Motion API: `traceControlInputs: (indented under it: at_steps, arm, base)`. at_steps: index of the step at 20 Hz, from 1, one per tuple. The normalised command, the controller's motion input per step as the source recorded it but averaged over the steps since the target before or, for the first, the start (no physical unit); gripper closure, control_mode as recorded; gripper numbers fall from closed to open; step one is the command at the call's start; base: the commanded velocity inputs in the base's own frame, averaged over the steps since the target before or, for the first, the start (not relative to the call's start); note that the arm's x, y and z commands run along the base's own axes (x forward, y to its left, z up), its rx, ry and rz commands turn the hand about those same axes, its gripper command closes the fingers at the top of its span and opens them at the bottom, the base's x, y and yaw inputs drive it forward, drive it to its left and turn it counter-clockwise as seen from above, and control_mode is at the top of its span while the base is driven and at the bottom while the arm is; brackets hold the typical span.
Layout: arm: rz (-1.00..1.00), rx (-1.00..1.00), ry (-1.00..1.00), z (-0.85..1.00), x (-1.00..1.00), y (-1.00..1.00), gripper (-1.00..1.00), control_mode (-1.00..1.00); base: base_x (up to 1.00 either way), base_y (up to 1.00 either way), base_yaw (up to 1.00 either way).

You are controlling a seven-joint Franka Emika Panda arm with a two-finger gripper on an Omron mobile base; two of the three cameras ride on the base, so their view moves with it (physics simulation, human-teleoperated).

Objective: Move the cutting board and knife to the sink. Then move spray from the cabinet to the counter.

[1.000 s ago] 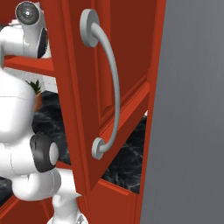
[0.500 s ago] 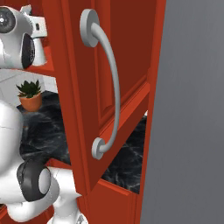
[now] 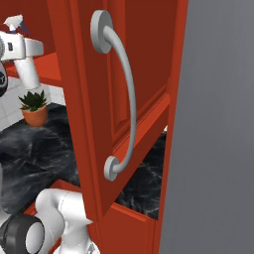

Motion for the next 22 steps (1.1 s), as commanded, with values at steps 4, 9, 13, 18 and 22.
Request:
traceControlInputs:
  at_steps: [4,9,13,18,22]
  arm:
    - [-0.23,0.02,0.00,-0.23,-0.75,-0.06,1.00,-1.00]
    - [-0.24,0.00,0.01,-0.39,-0.63,-0.09,1.00,-1.00]
    - [-0.19,0.00,0.00,-0.48,-0.54,-0.13,1.00,-1.00]
    - [-0.12,0.00,0.00,-0.63,-0.37,-0.20,1.00,-1.00]
    - [-0.16,0.00,-0.05,-0.69,-0.21,-0.19,1.00,-1.00]
  base:
    - [0.00,0.00,0.00]
    - [0.00,0.00,0.00]
    - [0.00,0.00,0.00]
    - [0.00,0.00,0.00]
    - [0.00,0.00,0.00]
